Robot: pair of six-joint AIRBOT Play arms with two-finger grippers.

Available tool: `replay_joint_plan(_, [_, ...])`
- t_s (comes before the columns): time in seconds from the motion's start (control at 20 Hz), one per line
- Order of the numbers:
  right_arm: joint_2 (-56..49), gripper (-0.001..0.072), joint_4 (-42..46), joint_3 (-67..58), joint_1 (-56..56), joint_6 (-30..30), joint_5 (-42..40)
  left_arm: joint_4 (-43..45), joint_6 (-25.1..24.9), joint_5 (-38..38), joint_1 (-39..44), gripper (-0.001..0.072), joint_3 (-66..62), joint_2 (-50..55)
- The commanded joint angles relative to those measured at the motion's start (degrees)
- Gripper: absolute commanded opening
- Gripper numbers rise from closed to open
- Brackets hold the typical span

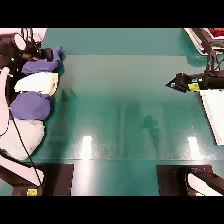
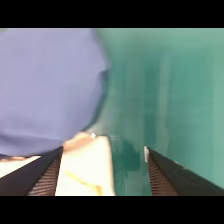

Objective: Fold the shirts.

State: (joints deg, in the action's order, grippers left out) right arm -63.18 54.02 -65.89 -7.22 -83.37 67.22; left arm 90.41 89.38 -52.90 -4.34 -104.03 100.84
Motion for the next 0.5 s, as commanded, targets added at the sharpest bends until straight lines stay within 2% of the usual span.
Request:
replay_joint_plan(0.0, [0.02, 0.0019, 0.02, -0.07, -0.07, -0.02, -1.07, 1.16, 0.63, 2.75, -3.39, 0.0617, -0.02, 6.56])
replay_joint_plan(0.45, [0.02, 0.0019, -0.02, -0.07, -0.07, -0.02, -2.32, 2.19, 0.2, 10.97, -4.52, 0.0615, -0.31, 11.32])
